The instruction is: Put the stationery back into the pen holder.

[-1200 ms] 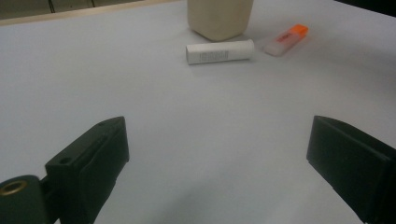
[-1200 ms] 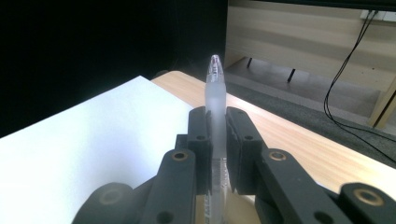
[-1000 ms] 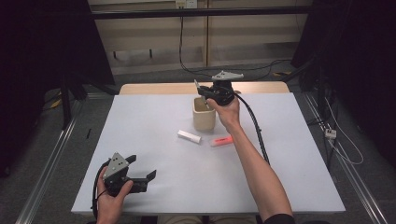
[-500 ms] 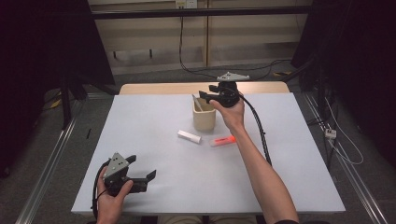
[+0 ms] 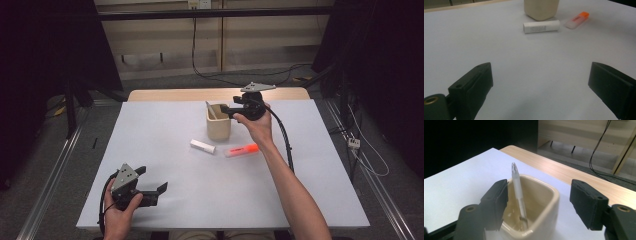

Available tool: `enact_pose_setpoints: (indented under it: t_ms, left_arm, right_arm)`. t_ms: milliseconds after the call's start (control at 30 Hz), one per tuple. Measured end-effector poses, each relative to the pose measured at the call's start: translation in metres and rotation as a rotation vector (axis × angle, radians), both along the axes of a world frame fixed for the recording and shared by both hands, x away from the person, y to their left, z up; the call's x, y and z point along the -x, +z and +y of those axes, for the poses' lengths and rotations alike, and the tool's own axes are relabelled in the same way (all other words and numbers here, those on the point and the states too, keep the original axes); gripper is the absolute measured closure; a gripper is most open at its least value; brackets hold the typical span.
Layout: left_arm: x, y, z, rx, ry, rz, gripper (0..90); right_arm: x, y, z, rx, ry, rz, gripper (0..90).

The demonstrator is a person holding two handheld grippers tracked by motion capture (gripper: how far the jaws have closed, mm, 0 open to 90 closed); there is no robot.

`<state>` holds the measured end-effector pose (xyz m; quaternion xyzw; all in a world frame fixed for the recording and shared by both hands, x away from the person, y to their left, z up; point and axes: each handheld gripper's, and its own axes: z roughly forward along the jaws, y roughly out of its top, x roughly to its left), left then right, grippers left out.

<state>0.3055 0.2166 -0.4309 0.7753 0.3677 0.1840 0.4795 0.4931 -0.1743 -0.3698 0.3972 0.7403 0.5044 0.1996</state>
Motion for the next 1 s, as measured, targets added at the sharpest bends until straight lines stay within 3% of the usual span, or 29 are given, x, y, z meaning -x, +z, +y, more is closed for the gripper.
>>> enact_pose_setpoints:
  t_ms: [400,733,867,933,1000]
  left_arm:
    - [-0.001,0.000,-0.001,-0.008,-0.005,-0.003,5.6]
    - [-0.001,-0.001,-0.004,-0.007,-0.020,0.008,5.6]
    - [-0.003,-0.002,-0.004,-0.011,-0.021,0.012,5.6]
    - [-0.002,-0.002,-0.005,-0.008,-0.023,0.010,5.7]
    - [-0.001,-0.001,-0.005,-0.004,-0.025,0.004,5.6]
  right_arm:
    - [0.019,0.003,-0.025,0.042,0.004,0.017,26.6]
    - [0.033,-0.006,-0.044,0.079,-0.001,0.056,13.1]
    - [0.038,-0.013,-0.051,0.083,-0.012,0.073,12.6]
    - [0.038,-0.018,-0.054,0.077,0.020,0.113,10.4]
    - [0.042,-0.023,-0.056,0.078,0.018,0.113,10.3]
